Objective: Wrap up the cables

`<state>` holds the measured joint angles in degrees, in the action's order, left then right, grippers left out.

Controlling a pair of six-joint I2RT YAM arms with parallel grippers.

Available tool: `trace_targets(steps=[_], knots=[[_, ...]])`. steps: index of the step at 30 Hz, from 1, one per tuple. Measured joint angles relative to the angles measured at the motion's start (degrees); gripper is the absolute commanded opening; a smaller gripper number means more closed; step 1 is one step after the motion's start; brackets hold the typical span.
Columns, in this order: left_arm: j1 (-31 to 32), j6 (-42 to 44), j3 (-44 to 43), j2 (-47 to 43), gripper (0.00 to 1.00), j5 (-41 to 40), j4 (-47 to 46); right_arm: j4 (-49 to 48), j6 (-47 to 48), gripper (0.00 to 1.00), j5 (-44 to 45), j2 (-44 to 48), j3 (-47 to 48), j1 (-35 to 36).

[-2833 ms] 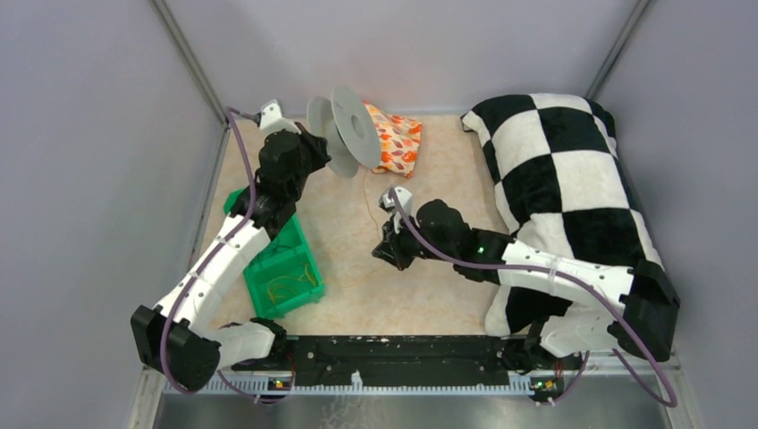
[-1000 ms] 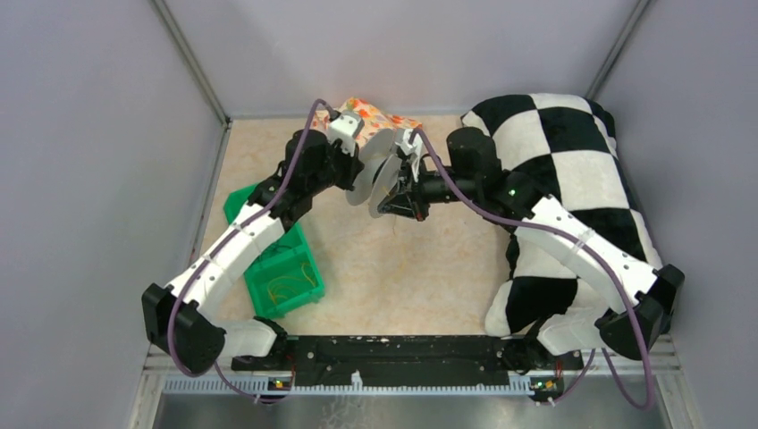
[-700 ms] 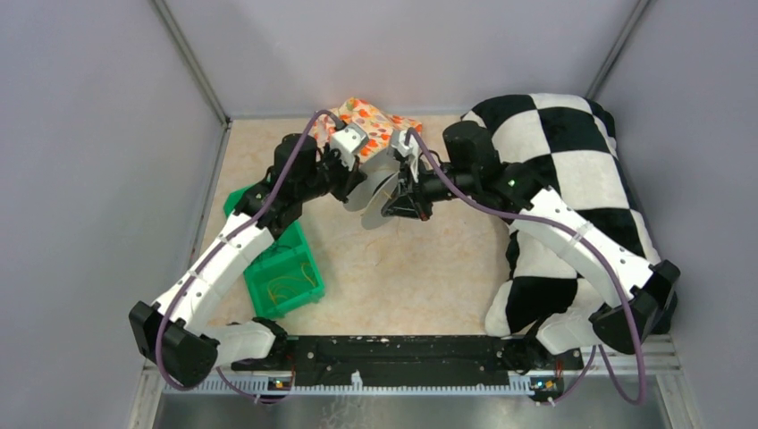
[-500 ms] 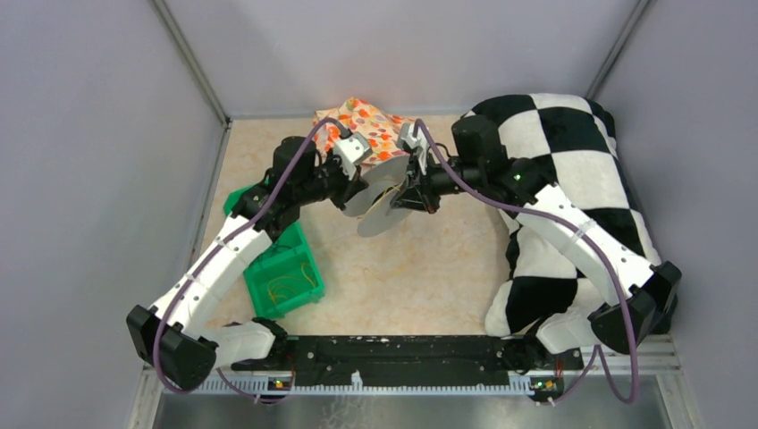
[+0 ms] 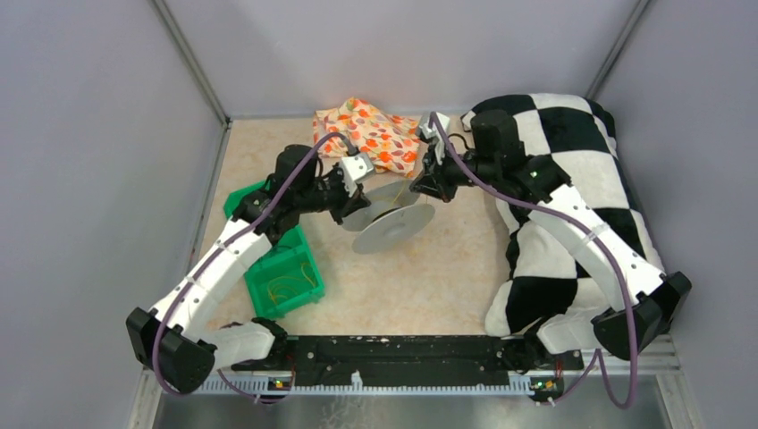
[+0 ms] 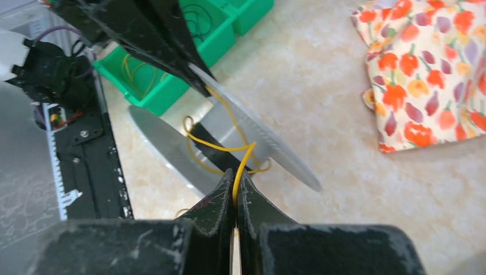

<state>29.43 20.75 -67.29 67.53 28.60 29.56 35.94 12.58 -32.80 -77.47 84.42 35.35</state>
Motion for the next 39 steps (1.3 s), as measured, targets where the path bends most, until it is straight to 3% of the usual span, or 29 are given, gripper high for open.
trace_targets(steps=[11, 14, 17, 19, 25, 32, 39], knots=[[0.0, 2.9, -0.3, -3.1, 0.0, 2.0, 5.8, -1.8, -1.4, 0.07, 12.3, 3.3, -6.3, -0.8], [0.0, 2.8, -0.9, -3.7, 0.0, 1.8, 6.8, -3.3, -3.1, 0.17, 14.6, 3.3, -8.7, -1.0], [0.0, 2.0, -1.6, -5.0, 0.0, 1.6, 7.0, -6.0, -5.2, 0.42, 16.0, 3.3, -11.9, -1.0], [0.0, 1.4, -3.0, -5.8, 0.0, 1.9, 7.5, -8.3, -6.8, 0.53, 16.6, 3.3, -15.0, -1.1], [0.0, -3.0, -13.4, -3.7, 0.0, 3.0, 13.1, -11.9, -11.5, 0.61, 18.6, 3.3, -22.3, -3.3], [-1.1, -12.3, -23.6, 0.7, 0.0, 1.7, 14.6, -17.1, -18.8, 0.81, 19.3, 4.9, -30.0, -8.6], [-2.3, -22.4, -31.1, 2.5, 0.0, -3.7, 14.2, -25.6, -25.2, 0.84, 20.1, 14.6, -38.3, -11.5]])
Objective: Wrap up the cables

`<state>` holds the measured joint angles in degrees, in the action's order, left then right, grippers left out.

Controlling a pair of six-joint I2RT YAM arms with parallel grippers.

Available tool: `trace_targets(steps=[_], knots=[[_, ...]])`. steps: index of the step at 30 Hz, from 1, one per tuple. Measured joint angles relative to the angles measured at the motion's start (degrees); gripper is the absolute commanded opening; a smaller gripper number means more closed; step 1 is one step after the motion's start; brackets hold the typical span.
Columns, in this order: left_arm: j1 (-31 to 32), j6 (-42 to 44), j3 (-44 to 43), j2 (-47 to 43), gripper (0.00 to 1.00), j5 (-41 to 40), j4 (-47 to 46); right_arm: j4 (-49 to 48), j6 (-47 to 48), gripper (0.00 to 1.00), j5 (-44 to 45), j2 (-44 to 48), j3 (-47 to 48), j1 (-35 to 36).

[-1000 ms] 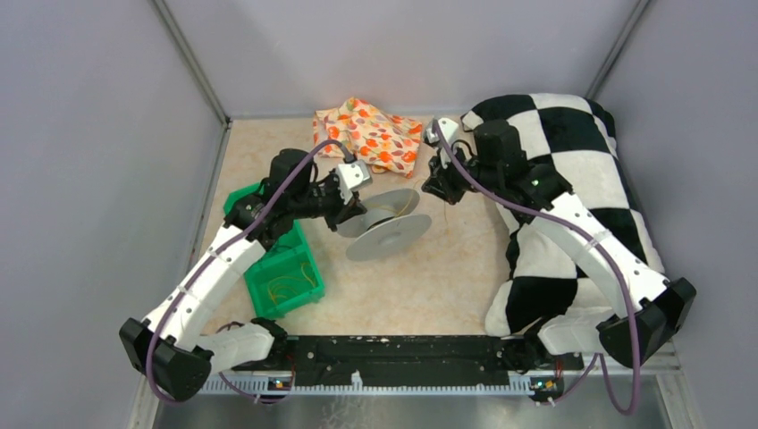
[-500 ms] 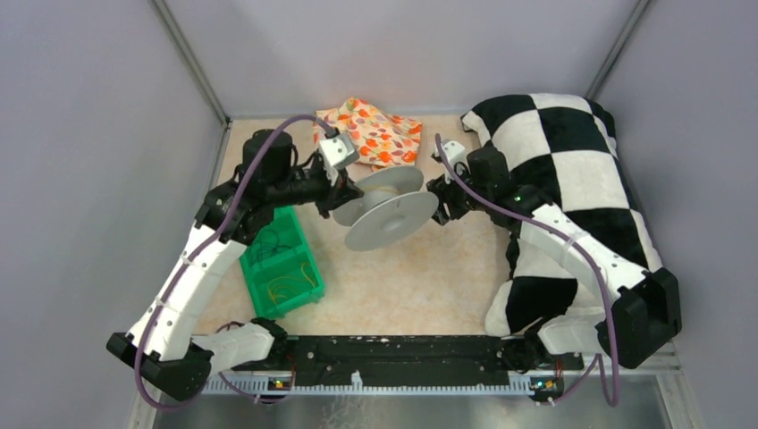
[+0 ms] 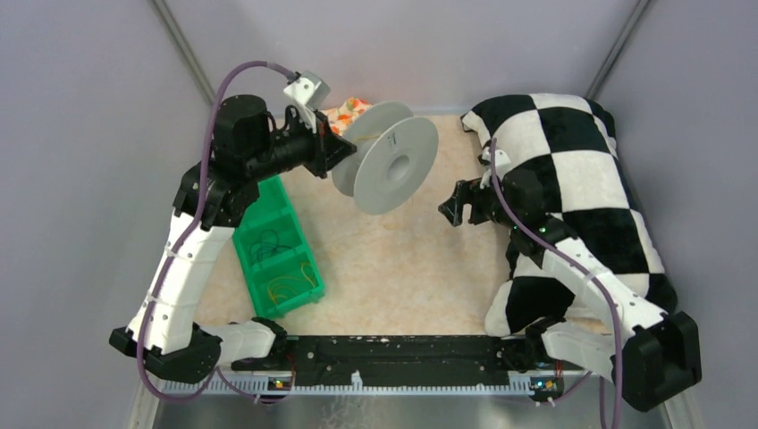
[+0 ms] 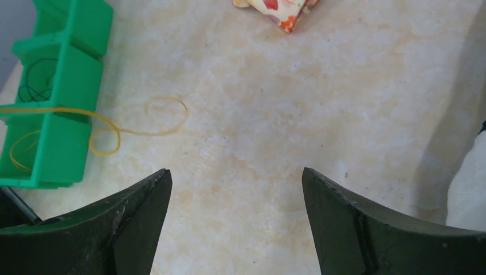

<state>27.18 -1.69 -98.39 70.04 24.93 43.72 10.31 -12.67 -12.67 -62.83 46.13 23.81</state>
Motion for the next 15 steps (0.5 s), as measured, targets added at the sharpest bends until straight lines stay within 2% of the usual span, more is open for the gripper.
trace_targets(steps=[6, 10, 15], knots=[[-0.5, -9.4, -5.9, 2.2, 0.0, -6.4, -2.2, -14.8, -6.8, 0.84, -1.1, 4.3, -10.1, 0.0], [-1.0, -14.8, -6.4, 2.9, 0.0, -9.7, -4.2, -24.8, -11.6, 0.85, -0.8, 5.0, -17.7, 0.5], [-1.8, -19.4, -6.4, 3.4, 0.0, -12.6, -6.4, -34.0, -14.5, 0.85, 0.3, 3.6, -20.2, 3.6]])
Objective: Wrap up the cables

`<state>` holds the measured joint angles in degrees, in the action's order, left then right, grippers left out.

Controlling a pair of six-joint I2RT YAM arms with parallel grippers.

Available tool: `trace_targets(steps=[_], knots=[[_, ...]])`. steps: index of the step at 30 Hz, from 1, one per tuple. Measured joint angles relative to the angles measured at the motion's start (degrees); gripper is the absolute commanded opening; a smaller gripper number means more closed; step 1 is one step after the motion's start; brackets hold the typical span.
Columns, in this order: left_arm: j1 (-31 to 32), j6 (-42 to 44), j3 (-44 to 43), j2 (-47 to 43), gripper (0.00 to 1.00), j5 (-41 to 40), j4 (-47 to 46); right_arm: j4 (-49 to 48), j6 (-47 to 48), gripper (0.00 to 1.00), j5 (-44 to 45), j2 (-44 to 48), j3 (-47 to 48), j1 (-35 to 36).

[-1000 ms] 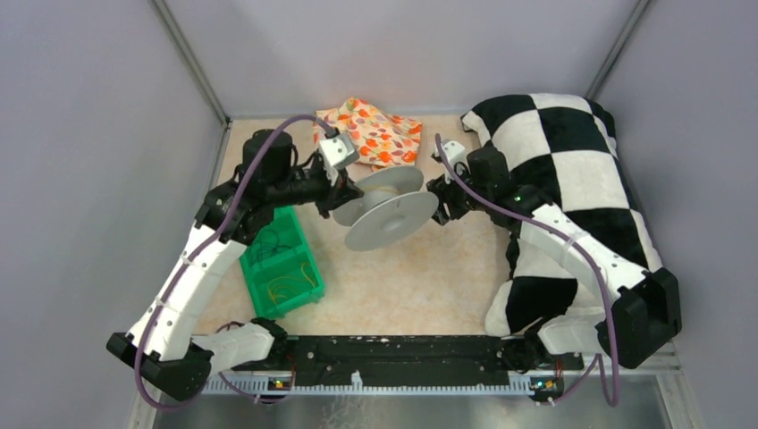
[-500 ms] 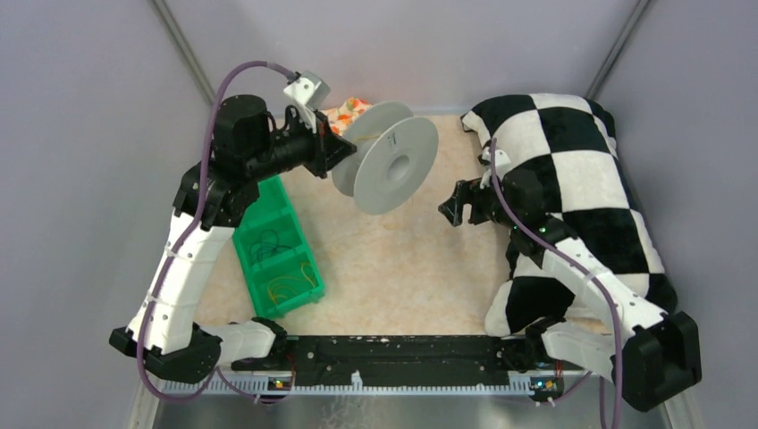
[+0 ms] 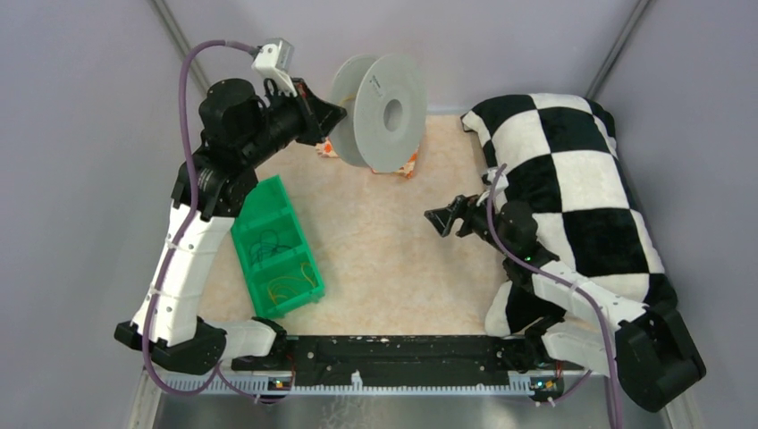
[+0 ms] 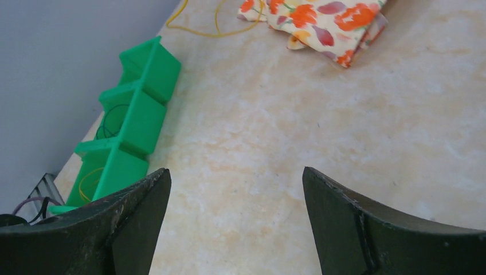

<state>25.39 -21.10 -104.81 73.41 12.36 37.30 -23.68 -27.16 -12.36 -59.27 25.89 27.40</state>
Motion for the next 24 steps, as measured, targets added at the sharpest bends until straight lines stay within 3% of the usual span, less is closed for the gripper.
trace_targets(steps=[8, 24], knots=[[-0.8, -3.5, 0.0, 0.2, 0.0, -1.9, -3.1, -14.2, -1.0, 0.85, 2.5, -8.9, 0.0, 6.8], [-1.7, -6.4, 0.2, 0.4, 0.0, -2.8, -5.1, -30.8, -9.7, 0.85, 7.0, -22.6, 2.5, 9.7]])
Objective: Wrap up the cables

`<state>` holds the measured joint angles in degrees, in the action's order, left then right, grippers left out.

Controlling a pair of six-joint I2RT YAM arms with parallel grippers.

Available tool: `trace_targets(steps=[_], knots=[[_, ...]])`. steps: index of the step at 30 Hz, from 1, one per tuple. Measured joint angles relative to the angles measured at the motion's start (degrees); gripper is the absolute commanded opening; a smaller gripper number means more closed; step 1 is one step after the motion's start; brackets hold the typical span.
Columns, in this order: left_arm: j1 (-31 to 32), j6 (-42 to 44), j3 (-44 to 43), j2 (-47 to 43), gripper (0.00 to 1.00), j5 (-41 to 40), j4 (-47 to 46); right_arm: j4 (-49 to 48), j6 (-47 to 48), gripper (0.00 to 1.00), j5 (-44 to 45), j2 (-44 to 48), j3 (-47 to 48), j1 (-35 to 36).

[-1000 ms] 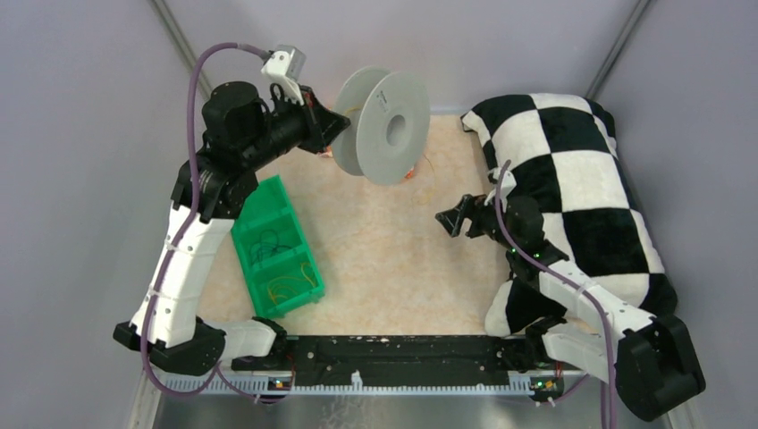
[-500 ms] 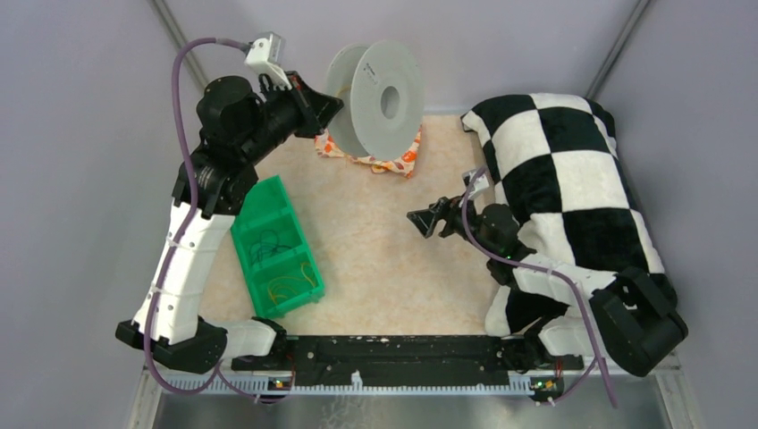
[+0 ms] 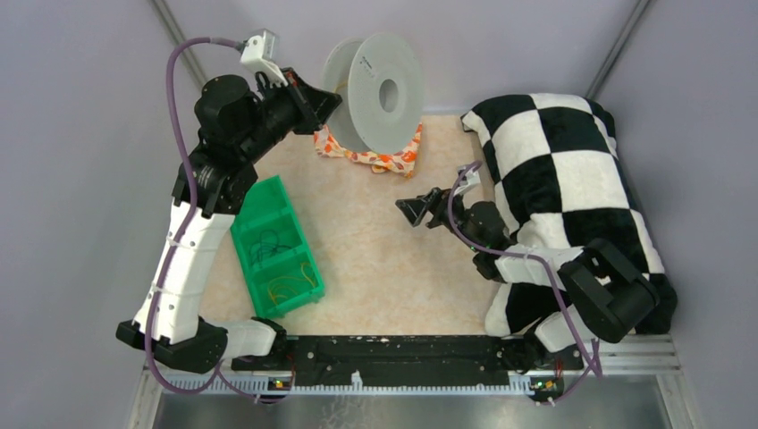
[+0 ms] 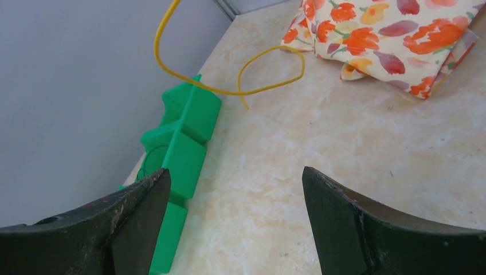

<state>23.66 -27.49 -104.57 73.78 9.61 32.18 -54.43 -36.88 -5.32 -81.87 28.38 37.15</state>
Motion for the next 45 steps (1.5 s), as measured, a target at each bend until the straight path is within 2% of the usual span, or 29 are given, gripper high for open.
trace_targets(steps=[20, 24, 29, 40, 45], knots=[[0.0, -2.1, 0.2, 0.0, 0.0, 1.0, -1.4, -12.2, 2.6, 0.84, 4.3, -13.3, 9.3, 5.2], [0.0, -2.5, 0.2, 0.0, 0.0, 1.0, -1.4, -12.7, 3.8, 0.81, 5.3, -14.8, 11.4, 5.5], [-0.1, -2.9, 0.5, -0.1, 0.0, 1.1, -1.7, -13.1, 4.8, 0.71, 6.8, -15.8, 14.2, 5.6], [-0.1, -3.1, 0.5, -0.6, 0.0, 1.3, -1.8, -13.3, 5.0, 0.74, 9.2, -17.7, 15.9, 5.6], [-0.1, -3.1, 0.6, -0.6, 0.0, 1.3, -1.8, -13.3, 5.2, 0.69, 9.9, -17.7, 15.9, 5.6]])
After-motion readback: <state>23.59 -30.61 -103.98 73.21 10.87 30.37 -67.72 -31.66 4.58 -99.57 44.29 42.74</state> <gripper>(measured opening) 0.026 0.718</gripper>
